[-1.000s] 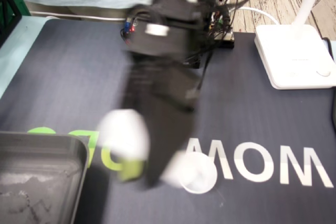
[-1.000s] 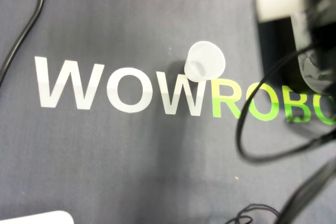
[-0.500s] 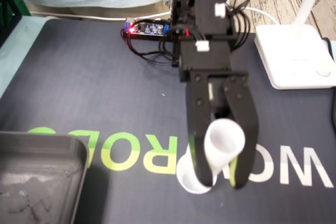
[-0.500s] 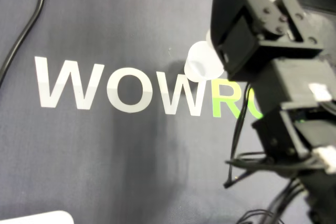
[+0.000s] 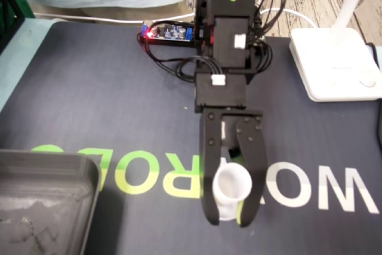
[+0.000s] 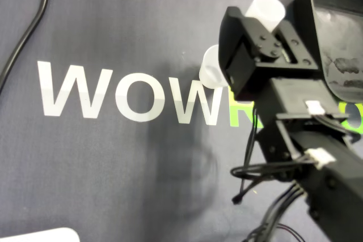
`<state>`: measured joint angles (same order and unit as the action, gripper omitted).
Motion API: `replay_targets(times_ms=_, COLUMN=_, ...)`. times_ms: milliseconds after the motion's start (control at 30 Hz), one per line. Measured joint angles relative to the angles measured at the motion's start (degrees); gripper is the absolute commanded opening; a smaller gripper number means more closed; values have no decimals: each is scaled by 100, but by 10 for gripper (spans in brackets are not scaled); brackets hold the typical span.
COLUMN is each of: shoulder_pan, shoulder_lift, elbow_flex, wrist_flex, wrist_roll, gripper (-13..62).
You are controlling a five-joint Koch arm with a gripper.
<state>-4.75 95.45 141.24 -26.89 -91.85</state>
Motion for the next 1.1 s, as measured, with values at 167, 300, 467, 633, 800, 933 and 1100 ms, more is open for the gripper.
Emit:
replay_targets(times_ms=167, shoulder_pan=-44, shoulder_lift=-316, elbow_flex=0, wrist_flex=-360, wrist_roll=0, gripper=32)
replay_targets(times_ms=300, shoulder_pan=-105, shoulder_lift=-334, elbow_flex=18, wrist_flex=-378, wrist_roll=0, gripper=74)
replay_targets(times_ms=467, shoulder_pan=-114, shoulder_lift=-431, elbow_flex=44, wrist_flex=-422, wrist_roll=176, gripper=179)
replay_targets(times_ms=633, shoulder_pan=-105, shoulder_lift=-431, elbow_flex=62, wrist_flex=-545, wrist_roll=422, gripper=237)
replay_targets(times_ms=800, shoulder_pan=-105, shoulder_lift=-185, elbow_flex=123, wrist_flex=-545, wrist_roll=844, gripper=244)
replay_targets(times_ms=933, shoulder_pan=-114, shoulder_lift=466, elbow_flex=123, wrist_flex=-545, wrist_roll=1485, gripper=259)
replay_targets(times_ms=1100, shoulder_pan=-88, shoulder_lift=1424, elbow_flex=176, wrist_flex=-536, wrist_roll=2602, gripper=259)
